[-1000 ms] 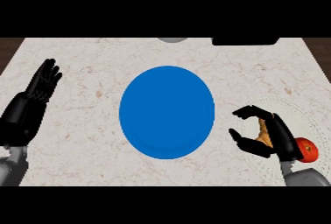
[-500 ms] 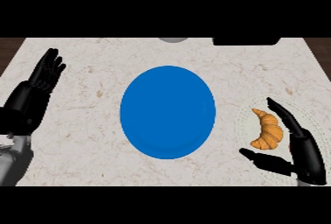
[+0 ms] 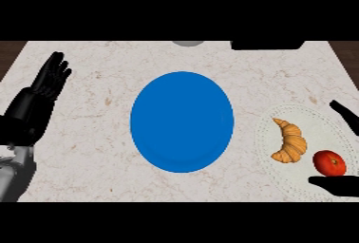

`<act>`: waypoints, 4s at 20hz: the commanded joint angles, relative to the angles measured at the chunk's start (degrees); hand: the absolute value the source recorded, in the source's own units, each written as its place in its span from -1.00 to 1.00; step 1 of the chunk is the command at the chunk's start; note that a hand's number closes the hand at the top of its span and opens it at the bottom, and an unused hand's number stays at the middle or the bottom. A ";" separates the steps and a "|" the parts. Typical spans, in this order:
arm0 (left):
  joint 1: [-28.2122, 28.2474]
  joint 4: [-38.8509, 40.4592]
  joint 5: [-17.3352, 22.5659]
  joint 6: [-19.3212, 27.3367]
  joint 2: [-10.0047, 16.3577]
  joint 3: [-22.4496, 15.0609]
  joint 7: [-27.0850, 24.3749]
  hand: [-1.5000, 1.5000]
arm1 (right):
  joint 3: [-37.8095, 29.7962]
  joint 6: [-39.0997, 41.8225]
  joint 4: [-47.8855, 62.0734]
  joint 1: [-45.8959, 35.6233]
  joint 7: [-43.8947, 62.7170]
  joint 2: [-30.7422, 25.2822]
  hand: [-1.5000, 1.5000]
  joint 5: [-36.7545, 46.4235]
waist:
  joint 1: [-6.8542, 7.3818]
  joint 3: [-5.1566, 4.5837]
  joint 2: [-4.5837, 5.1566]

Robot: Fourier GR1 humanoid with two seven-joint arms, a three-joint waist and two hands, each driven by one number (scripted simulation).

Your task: Pick the tomato from the placemat and place it in the plate

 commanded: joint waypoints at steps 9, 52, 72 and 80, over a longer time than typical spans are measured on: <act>-3.15 -1.24 -1.49 0.15 -1.75 -0.40 2.84 0.00 | 5.24 25.79 -5.84 -7.16 33.87 -11.58 -1.00 -6.26 | 1.57 0.26 0.31; 1.11 -1.85 -9.76 -9.63 -9.75 9.94 3.69 0.00 | -0.70 13.48 20.41 -1.25 11.88 7.05 1.00 31.52 | -0.18 0.32 0.01; -1.74 0.42 -10.80 -10.01 -11.17 10.47 4.18 0.00 | 1.72 2.90 -29.84 24.32 18.12 14.25 1.00 38.31 | -0.42 0.29 0.01; 0.54 1.00 -11.86 -10.94 -11.36 10.36 0.81 0.00 | 11.89 5.84 -36.63 10.83 23.82 19.86 1.00 38.11 | 0.98 0.21 0.22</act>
